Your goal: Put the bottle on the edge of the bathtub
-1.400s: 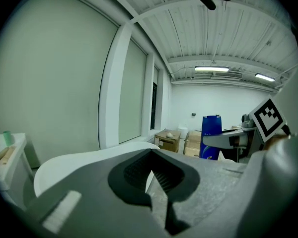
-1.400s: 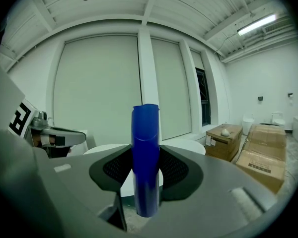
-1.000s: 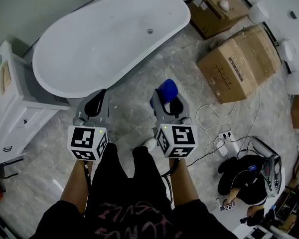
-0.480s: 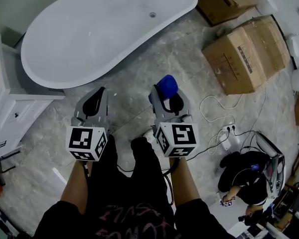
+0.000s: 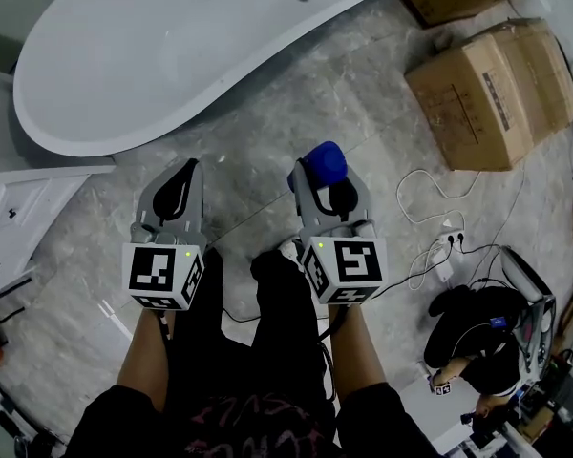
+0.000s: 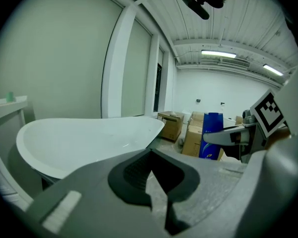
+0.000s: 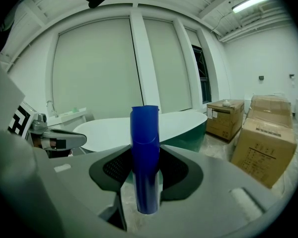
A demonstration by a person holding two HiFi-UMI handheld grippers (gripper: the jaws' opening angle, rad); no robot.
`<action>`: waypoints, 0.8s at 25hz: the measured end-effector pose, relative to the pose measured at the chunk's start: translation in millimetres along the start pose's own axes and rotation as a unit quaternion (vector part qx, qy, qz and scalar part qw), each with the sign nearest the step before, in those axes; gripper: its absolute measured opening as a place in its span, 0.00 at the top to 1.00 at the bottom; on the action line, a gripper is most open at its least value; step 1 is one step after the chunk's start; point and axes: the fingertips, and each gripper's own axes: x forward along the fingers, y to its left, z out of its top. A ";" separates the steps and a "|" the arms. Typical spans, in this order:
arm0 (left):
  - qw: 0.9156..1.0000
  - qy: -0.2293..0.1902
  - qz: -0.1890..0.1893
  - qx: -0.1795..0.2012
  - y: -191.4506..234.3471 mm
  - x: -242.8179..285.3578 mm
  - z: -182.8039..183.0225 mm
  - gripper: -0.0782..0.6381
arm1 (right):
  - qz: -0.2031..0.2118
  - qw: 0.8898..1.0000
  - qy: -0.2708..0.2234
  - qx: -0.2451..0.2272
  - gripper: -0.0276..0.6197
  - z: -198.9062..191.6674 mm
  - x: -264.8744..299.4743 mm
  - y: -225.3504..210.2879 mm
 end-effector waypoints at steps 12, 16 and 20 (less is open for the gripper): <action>1.000 0.006 0.006 0.003 22.9 42.3 -87.1 0.89 | -0.007 1.000 -0.009 0.000 0.67 -79.5 41.9 -27.0; 1.000 0.014 -0.003 0.019 28.4 62.5 -124.2 0.89 | -0.012 1.000 -0.009 -0.004 0.67 -111.7 61.6 -40.9; 1.000 0.013 0.004 0.022 46.7 79.0 -154.5 0.89 | -0.014 1.000 -0.008 -0.005 0.67 -144.7 81.9 -51.7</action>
